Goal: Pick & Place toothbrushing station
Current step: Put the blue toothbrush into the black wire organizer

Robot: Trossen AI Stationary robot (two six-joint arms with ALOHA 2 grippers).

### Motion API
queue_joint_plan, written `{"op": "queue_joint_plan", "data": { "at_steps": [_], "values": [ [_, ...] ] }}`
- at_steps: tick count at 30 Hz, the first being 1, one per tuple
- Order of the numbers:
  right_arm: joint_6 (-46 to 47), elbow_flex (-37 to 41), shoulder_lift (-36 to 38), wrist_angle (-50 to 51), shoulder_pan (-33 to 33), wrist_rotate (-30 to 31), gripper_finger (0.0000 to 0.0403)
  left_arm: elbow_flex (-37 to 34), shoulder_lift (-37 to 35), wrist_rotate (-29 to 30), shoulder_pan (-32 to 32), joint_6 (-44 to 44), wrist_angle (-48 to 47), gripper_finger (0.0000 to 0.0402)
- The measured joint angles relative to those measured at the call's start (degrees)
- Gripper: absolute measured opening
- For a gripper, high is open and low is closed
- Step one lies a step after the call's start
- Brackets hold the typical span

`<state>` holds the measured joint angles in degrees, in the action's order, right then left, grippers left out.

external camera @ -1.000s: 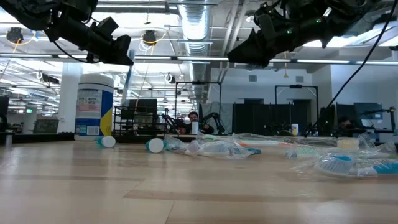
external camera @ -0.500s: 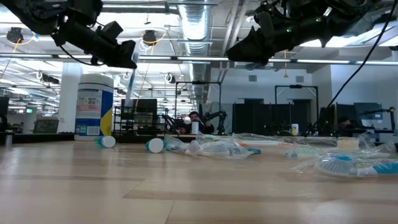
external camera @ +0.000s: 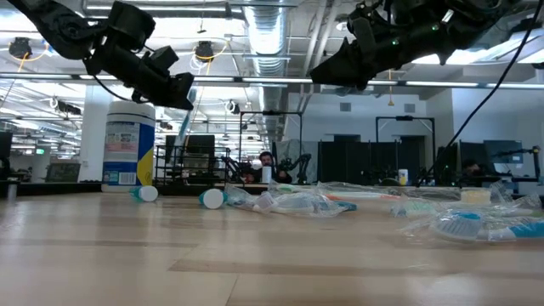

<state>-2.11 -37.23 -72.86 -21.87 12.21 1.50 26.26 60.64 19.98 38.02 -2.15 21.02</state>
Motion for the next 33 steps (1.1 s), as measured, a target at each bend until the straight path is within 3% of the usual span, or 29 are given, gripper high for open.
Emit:
{"op": "queue_joint_plan", "data": {
  "at_steps": [9,19,33],
  "values": [
    [0.0,0.0,0.0,1.54,0.0,0.0,0.0129,-3.08,0.85,0.14,0.0,2.39,1.2,0.0004],
    [-0.01,0.0,0.0,0.58,-0.02,0.0,0.0129,-11.35,0.81,0.23,0.0,4.15,15.09,0.0004],
    [-0.02,0.0,0.0,0.0,-0.02,0.0,0.0129,-12.63,0.81,0.41,0.0,4.15,15.51,0.0037]
  ]
}}
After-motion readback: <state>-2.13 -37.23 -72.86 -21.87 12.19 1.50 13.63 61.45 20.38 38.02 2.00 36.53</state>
